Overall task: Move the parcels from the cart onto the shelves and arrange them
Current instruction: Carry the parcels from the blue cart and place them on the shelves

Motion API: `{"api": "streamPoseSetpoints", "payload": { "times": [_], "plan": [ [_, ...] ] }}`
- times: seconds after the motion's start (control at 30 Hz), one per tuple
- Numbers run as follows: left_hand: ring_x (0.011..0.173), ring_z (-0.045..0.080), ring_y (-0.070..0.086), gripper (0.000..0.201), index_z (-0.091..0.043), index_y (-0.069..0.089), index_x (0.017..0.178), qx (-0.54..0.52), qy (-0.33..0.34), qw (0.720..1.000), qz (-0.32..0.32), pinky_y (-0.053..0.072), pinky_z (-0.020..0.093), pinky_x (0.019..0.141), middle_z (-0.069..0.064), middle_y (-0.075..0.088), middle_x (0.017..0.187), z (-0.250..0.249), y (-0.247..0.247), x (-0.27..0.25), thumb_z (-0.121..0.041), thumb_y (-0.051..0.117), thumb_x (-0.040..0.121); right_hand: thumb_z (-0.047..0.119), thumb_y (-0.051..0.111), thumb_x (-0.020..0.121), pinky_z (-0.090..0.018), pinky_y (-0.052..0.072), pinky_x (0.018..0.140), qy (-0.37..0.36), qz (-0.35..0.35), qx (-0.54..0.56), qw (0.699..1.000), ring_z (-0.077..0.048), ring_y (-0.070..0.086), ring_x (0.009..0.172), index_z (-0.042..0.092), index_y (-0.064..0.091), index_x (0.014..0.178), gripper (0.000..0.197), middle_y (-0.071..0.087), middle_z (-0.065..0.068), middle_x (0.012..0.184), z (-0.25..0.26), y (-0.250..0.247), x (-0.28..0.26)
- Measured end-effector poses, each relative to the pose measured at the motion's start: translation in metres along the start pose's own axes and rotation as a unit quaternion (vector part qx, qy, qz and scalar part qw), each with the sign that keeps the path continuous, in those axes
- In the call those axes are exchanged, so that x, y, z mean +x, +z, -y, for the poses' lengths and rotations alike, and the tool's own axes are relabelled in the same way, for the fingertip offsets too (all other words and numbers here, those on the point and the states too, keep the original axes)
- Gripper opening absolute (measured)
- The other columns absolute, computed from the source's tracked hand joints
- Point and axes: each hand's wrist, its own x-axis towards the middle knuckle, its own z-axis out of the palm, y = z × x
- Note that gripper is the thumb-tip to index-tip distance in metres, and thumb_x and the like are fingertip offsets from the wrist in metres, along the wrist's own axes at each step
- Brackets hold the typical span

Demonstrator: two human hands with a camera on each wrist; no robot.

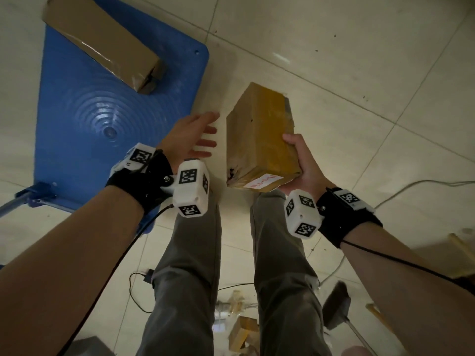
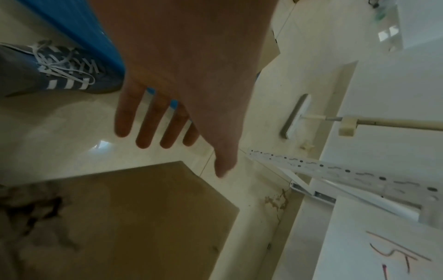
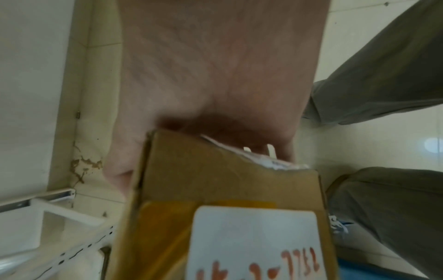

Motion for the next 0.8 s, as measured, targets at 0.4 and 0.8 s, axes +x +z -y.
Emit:
{"api": "streamPoseSetpoints", "payload": {
  "times": [0.4, 0.8],
  "plan": [
    [0.111, 0.018, 0.06, 0.106, -0.033, 0.022, 0.151, 0.109, 0.019, 0.991, 0.071, 0.055, 0.03, 0.072, -0.002, 0.052, 0.138, -0.032, 0.042, -0.039, -0.068, 0.074, 0.065, 0.037, 0.058, 0.096, -0.054, 0.049, 0.102, -0.026, 0.053, 0.038, 0.998, -0.033, 0.062, 0.12, 0.027, 0.053, 0.125, 0.031, 0.069, -0.008, 0.123, -0.006, 0.005, -0.037],
    [0.114, 0.022, 0.058, 0.099, -0.027, 0.012, 0.152, 0.097, 0.096, 0.99, 0.034, 0.055, 0.039, 0.085, 0.001, 0.049, 0.139, -0.112, 0.107, -0.187, -0.061, 0.068, 0.078, 0.078, 0.056, 0.079, -0.066, 0.029, 0.113, -0.063, 0.038, 0.018, 0.997, -0.037, 0.056, 0.13, 0.025, 0.036, 0.152, 0.093, 0.057, -0.011, 0.143, 0.031, -0.01, -0.204]
  ]
}}
